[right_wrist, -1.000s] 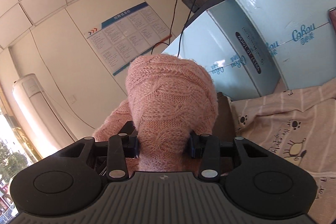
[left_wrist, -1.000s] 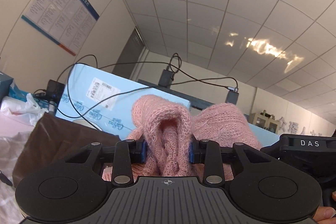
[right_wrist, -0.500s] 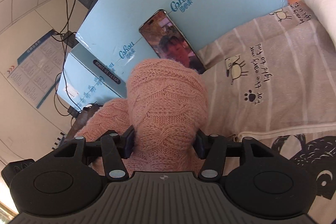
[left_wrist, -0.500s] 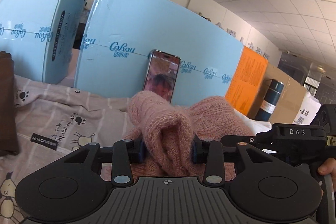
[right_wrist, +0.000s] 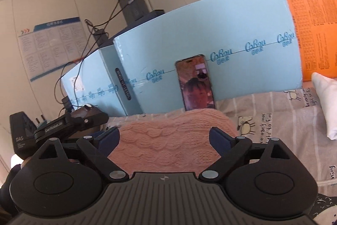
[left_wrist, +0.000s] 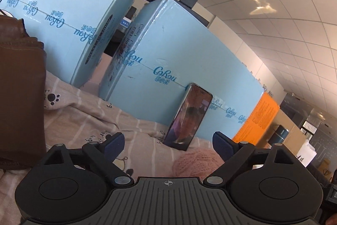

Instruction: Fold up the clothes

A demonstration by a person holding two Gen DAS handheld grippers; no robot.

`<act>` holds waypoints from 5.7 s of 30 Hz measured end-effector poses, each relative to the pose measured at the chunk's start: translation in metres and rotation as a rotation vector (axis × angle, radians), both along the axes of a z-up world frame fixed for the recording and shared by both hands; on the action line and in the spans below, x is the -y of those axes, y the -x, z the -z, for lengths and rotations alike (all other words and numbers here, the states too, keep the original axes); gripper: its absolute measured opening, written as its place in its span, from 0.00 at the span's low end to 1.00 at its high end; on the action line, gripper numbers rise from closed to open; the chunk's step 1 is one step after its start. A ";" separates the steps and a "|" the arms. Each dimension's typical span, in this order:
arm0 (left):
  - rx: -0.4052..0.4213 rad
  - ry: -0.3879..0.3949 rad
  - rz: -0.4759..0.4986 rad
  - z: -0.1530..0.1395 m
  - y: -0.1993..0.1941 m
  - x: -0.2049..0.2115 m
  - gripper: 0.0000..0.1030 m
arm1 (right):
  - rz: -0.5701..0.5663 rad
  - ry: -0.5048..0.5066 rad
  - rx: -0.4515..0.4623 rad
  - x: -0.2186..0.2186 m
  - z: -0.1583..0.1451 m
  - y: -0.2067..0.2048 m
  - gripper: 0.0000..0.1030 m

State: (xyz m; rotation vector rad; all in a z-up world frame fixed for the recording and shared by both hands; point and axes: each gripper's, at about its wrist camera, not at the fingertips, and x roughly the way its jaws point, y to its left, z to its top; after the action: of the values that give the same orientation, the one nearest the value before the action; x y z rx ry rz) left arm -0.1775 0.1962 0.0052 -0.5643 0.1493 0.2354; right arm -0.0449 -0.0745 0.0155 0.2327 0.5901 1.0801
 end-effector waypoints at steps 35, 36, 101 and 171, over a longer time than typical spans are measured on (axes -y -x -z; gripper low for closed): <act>-0.191 0.187 0.250 0.041 -0.030 -0.001 0.90 | 0.300 -0.169 0.271 0.029 -0.050 0.040 0.20; -0.204 0.194 0.286 0.042 -0.035 0.002 0.90 | 0.317 -0.182 0.274 0.035 -0.053 0.036 0.20; -0.239 -0.013 0.033 0.034 -0.017 -0.018 0.41 | 0.891 -0.003 -0.007 0.185 0.019 -0.083 0.33; -0.029 -0.618 0.783 -0.005 0.034 0.090 0.11 | -0.487 0.393 0.607 0.034 -0.025 0.031 0.10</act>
State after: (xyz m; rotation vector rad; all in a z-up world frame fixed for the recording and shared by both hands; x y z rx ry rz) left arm -0.2116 0.1063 0.0102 0.1365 0.2987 -0.4657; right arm -0.0756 -0.1084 0.0408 -0.5961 0.2968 1.3910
